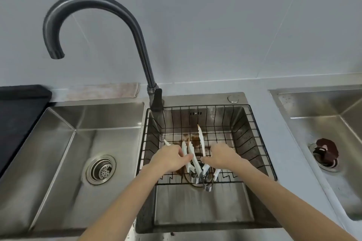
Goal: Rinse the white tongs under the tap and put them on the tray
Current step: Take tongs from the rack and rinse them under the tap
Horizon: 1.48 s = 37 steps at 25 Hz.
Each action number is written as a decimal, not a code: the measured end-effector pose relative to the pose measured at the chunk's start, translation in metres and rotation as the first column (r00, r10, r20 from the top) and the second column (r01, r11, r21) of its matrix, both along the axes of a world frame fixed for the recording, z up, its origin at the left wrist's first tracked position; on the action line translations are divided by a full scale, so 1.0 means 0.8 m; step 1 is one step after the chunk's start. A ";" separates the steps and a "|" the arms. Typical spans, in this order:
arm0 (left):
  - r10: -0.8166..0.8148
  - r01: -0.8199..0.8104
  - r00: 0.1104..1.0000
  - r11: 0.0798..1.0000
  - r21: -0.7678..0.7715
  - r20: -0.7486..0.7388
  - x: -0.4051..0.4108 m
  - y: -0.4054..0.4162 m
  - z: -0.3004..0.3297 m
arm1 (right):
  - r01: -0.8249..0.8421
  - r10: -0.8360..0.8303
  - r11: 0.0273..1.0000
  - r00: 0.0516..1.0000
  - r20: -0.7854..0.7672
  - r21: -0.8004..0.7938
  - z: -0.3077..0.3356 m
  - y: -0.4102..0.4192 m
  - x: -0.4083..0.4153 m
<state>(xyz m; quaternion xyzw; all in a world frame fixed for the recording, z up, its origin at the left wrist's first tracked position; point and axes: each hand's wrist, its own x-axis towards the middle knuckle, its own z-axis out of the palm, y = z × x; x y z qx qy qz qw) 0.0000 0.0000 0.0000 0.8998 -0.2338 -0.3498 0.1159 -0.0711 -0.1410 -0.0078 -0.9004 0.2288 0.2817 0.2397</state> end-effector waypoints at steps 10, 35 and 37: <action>0.107 -0.128 0.978 0.985 -0.112 -0.176 -0.018 -0.004 -0.009 | 0.140 -0.140 0.990 0.990 -0.001 0.018 -0.008 0.004 0.002; 0.562 -0.697 0.706 0.444 -0.563 -0.431 0.010 0.172 0.024 | 0.162 -0.365 0.905 0.770 0.523 0.393 0.043 0.170 0.053; 0.571 -0.731 0.670 0.392 -0.559 -0.475 0.024 0.195 0.024 | 0.139 -0.358 0.903 0.765 0.536 0.405 0.047 0.195 0.066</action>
